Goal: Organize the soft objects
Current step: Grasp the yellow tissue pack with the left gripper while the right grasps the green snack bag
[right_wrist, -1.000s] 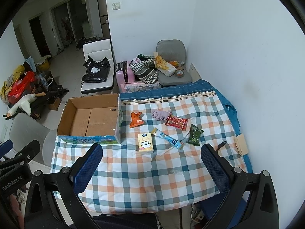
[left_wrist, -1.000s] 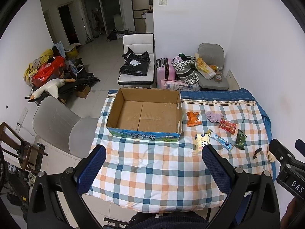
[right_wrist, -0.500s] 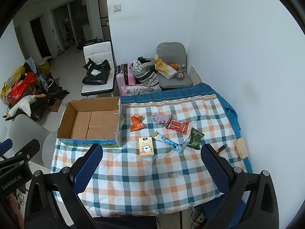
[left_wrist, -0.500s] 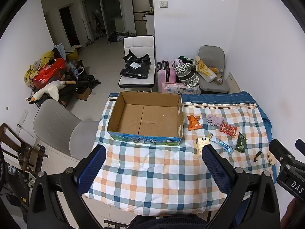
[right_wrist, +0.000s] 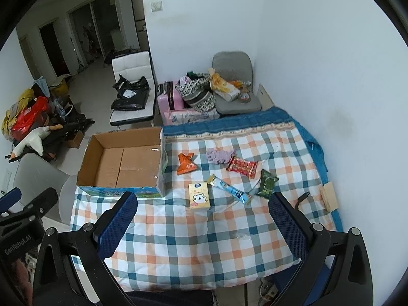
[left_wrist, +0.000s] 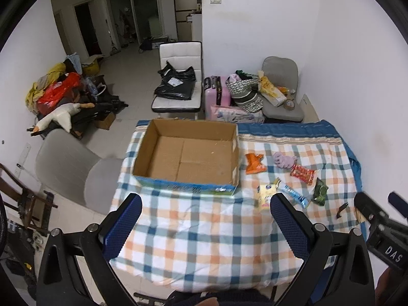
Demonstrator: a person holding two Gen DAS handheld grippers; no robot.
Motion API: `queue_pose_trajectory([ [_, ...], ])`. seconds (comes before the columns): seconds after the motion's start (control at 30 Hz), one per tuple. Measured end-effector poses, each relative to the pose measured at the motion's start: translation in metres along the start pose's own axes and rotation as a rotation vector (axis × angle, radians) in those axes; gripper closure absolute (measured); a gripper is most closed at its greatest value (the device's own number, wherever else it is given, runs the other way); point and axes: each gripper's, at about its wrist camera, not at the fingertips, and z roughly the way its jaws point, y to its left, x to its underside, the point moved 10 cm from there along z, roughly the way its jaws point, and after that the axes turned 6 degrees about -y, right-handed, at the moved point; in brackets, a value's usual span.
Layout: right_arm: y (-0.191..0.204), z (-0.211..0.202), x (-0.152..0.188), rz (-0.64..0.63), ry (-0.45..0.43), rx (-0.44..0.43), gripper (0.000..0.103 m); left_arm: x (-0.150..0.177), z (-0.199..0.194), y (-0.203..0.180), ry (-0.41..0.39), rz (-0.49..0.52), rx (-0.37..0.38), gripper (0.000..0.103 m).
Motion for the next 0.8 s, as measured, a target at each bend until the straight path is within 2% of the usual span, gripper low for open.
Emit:
queue_pose_trajectory([
  [0.1, -0.018, 0.026, 0.004, 0.03, 0.035, 0.013, 0.0, -0.008, 0.029, -0.02, 0.005, 0.009, 0.051, 0.0],
  [0.23, -0.068, 0.076, 0.012, 0.089, 0.116, 0.062, 0.0, -0.009, 0.078, -0.057, 0.07, 0.025, 0.147, 0.0],
  [0.37, -0.119, 0.131, 0.028, 0.139, 0.218, 0.077, 0.0, 0.01, 0.147, -0.101, 0.214, 0.035, 0.211, 0.0],
  [0.5, -0.176, 0.196, 0.053, 0.173, 0.336, 0.144, 0.0, 0.046, 0.214, -0.148, 0.375, 0.07, 0.237, 0.0],
  [0.6, -0.215, 0.252, 0.073, 0.189, 0.416, 0.172, 0.0, 0.078, 0.259, -0.173, 0.504, 0.082, 0.23, 0.0],
  [0.8, -0.251, 0.352, 0.109, 0.269, 0.563, 0.156, 0.0, 0.129, 0.328, -0.216, 0.661, 0.129, 0.21, 0.0],
])
